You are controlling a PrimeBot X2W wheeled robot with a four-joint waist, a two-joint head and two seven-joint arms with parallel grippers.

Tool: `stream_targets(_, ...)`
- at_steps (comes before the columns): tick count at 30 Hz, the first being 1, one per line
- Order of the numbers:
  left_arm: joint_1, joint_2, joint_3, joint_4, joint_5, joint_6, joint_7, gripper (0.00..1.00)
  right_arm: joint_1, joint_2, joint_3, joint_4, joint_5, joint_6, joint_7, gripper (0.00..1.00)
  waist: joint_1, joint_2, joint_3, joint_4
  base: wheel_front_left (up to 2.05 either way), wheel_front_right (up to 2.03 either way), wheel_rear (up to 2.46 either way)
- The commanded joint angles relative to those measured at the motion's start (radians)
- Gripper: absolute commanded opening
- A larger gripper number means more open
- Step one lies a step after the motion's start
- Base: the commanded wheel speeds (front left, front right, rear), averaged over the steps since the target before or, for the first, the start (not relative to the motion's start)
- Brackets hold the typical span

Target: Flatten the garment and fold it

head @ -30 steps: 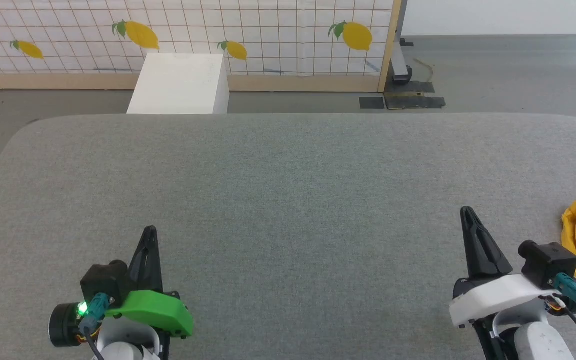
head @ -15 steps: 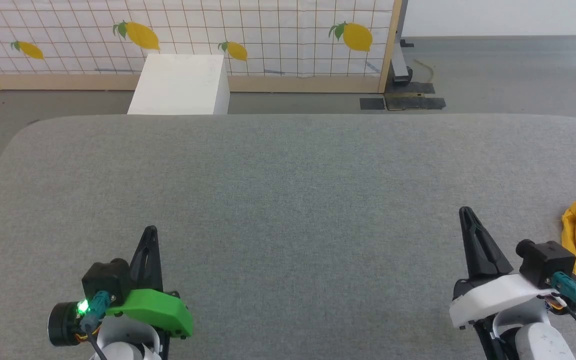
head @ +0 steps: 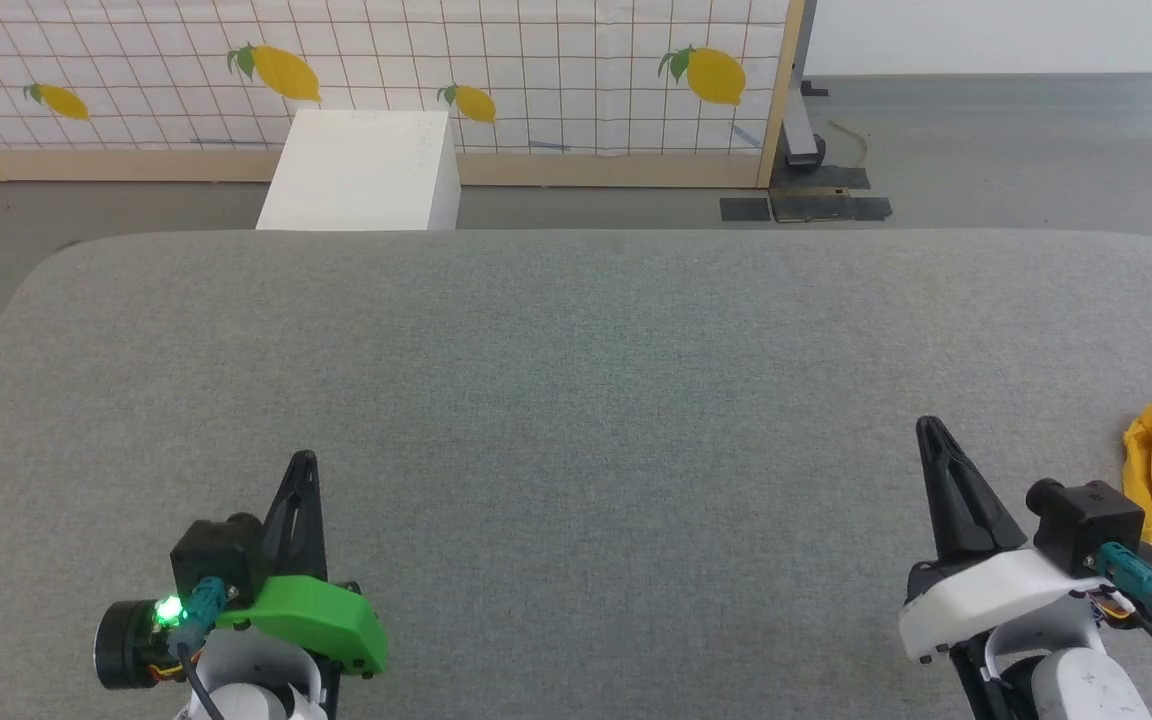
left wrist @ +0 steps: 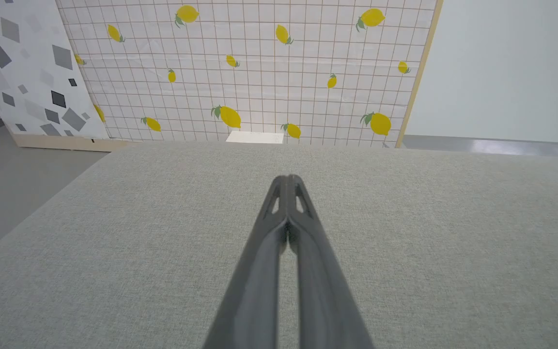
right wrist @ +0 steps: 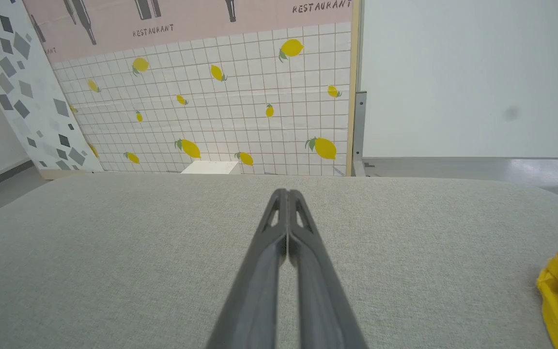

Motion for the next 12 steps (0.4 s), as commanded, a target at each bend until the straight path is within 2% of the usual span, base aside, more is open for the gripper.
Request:
stream_targets(1,0.015,-0.004,0.003,-0.007,0.008,-0.001,0.007,0.00,0.016,0.000,0.001,-0.012,-0.014,-0.001,0.006,0.00,0.0000,0.0000,0.000,0.000,0.00,0.00,0.00)
stream_targets(12,0.019,-0.006,0.005,-0.023,0.027,-0.001,0.030,0.00,0.024,0.000,0.001,-0.035,-0.039,-0.001,0.029,0.00,0.0000,0.0000,-0.002,0.001,0.00,0.00,0.00)
